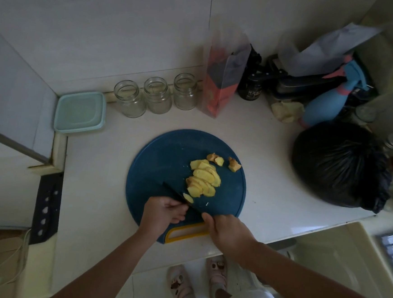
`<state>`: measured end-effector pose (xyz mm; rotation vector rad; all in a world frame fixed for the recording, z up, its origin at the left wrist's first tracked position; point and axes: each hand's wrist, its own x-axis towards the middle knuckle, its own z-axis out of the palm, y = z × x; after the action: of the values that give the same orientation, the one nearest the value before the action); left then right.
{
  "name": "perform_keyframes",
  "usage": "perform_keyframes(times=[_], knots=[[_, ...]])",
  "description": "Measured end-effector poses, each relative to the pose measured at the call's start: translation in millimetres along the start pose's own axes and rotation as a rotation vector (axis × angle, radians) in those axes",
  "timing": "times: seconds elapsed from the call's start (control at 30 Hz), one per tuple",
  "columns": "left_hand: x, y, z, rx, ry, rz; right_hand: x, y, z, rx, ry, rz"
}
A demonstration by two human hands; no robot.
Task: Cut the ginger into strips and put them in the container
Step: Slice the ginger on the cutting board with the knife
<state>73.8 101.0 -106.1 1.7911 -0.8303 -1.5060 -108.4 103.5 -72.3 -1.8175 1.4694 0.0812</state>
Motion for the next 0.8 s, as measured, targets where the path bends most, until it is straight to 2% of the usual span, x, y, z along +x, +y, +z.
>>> perform_keyframes(times=[0.17,0.33,0.63,0.8], knots=[[-3,0,0,-0.040,0.008,0.007,-6,9,-8,0.238,0.000,0.109],[-5,-1,2,-0.056,0.036,0.007,-14,14,-5,0.215,-0.007,0.045],[-1,3,-4,0.218,0.004,0.057,-20,19,-9,0.206,-0.025,-0.017],[0,2,-7,0.240,0.008,0.070,-22,20,-11,0.192,0.004,-0.065]])
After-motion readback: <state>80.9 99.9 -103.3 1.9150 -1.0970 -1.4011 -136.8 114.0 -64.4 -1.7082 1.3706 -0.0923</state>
